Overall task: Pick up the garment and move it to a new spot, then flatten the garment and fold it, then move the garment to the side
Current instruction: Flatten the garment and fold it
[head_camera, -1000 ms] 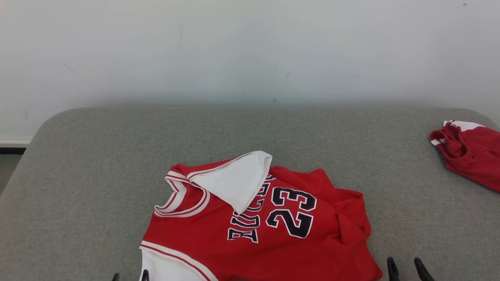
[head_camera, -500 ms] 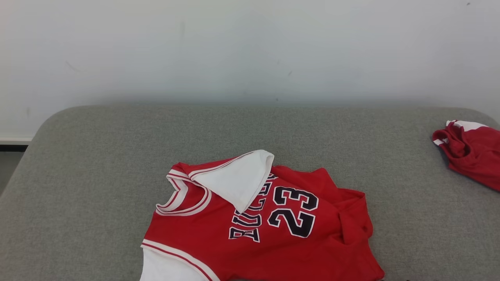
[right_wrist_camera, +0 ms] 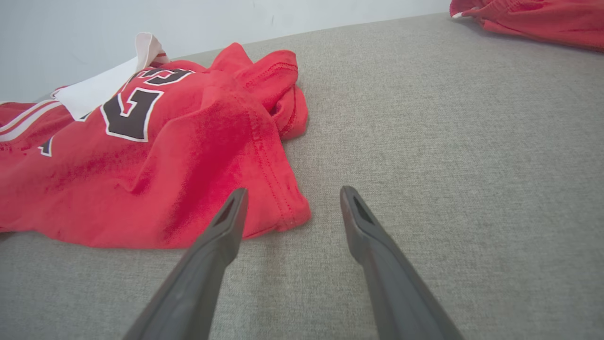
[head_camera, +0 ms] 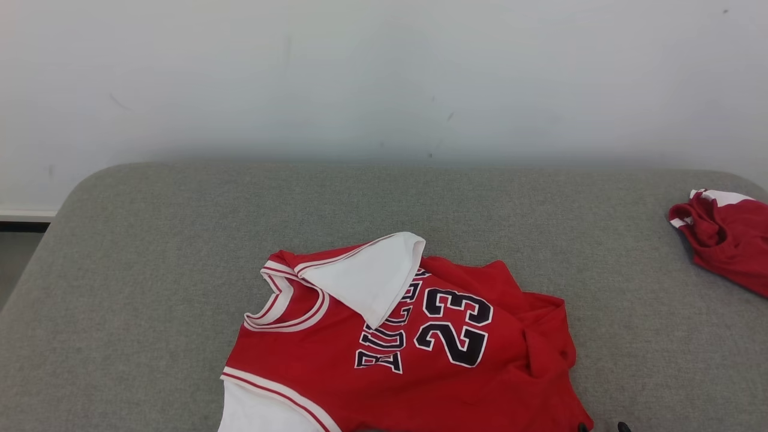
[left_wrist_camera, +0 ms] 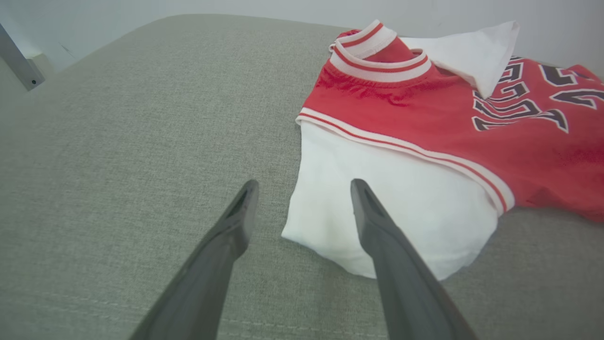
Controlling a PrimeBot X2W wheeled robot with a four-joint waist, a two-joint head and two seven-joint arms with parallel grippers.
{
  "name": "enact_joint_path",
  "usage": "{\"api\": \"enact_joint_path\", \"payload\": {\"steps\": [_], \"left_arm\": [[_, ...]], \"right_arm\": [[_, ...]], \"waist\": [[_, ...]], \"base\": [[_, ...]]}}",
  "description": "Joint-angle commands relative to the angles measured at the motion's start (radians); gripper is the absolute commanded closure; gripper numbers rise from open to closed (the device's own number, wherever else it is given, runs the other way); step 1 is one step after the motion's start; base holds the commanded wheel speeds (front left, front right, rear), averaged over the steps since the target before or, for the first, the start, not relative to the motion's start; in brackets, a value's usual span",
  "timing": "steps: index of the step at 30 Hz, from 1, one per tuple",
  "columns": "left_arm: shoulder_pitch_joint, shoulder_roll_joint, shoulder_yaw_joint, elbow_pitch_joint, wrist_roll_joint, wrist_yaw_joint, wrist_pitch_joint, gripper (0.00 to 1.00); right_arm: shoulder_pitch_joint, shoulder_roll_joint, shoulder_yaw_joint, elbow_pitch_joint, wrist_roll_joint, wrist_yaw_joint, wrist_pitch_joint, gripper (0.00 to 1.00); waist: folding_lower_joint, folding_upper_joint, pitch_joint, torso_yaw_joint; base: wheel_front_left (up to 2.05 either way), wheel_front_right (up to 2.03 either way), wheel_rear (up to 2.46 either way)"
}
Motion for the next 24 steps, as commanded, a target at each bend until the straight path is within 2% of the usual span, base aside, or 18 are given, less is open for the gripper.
{"api": "enact_joint_path", "payload": {"steps": [1,8,16,17,18,19,20,24], "left_arm": [[-0.003,-0.002,-0.005,0.010,0.008,-0.006,-0.003,0.00],[-0.036,-0.001,-0.021,0.076,-0.009,-0.005,-0.003,0.00],[-0.087,-0.007,-0.059,0.181,-0.050,-0.006,-0.003,0.00],[-0.096,-0.008,-0.070,0.203,-0.065,-0.006,-0.003,0.00],[-0.108,-0.009,-0.079,0.221,-0.076,-0.006,-0.003,0.00],[-0.118,-0.008,-0.087,0.239,-0.091,-0.006,-0.003,0.50],[-0.126,-0.008,-0.092,0.255,-0.108,-0.006,-0.003,1.00],[-0.137,-0.007,-0.109,0.280,-0.127,-0.005,-0.003,1.00]], "right_arm": [[-0.013,0.001,0.003,0.008,-0.003,-0.003,-0.004,0.00],[-0.058,-0.002,0.023,0.089,-0.011,-0.003,-0.004,0.00],[-0.131,0.014,0.064,0.238,-0.022,-0.003,-0.004,0.00],[-0.141,0.017,0.071,0.255,-0.016,-0.003,-0.003,0.04],[-0.149,0.017,0.076,0.268,-0.012,-0.003,-0.002,0.75],[-0.157,0.020,0.080,0.273,-0.007,-0.003,-0.002,1.00],[-0.160,0.024,0.082,0.276,-0.005,-0.003,-0.002,1.00],[-0.161,0.026,0.083,0.272,0.002,-0.003,-0.002,1.00]], "waist": [[0.0001,0.0000,0.000,-0.001],[0.0001,0.0000,0.003,0.001],[0.0001,0.0000,0.010,0.005],[0.0001,0.0000,0.011,0.006],[0.0001,0.0000,0.012,0.008],[0.0001,0.0000,0.012,0.009],[0.0001,0.0000,0.012,0.010],[0.0001,0.0000,0.013,0.009]], "base": [[0.00,0.00,0.00],[0.00,0.00,0.00],[0.00,0.00,0.00],[0.00,0.00,0.00],[0.00,0.00,0.00],[0.00,0.00,0.00],[0.00,0.00,0.00],[0.00,0.00,0.00]]}}
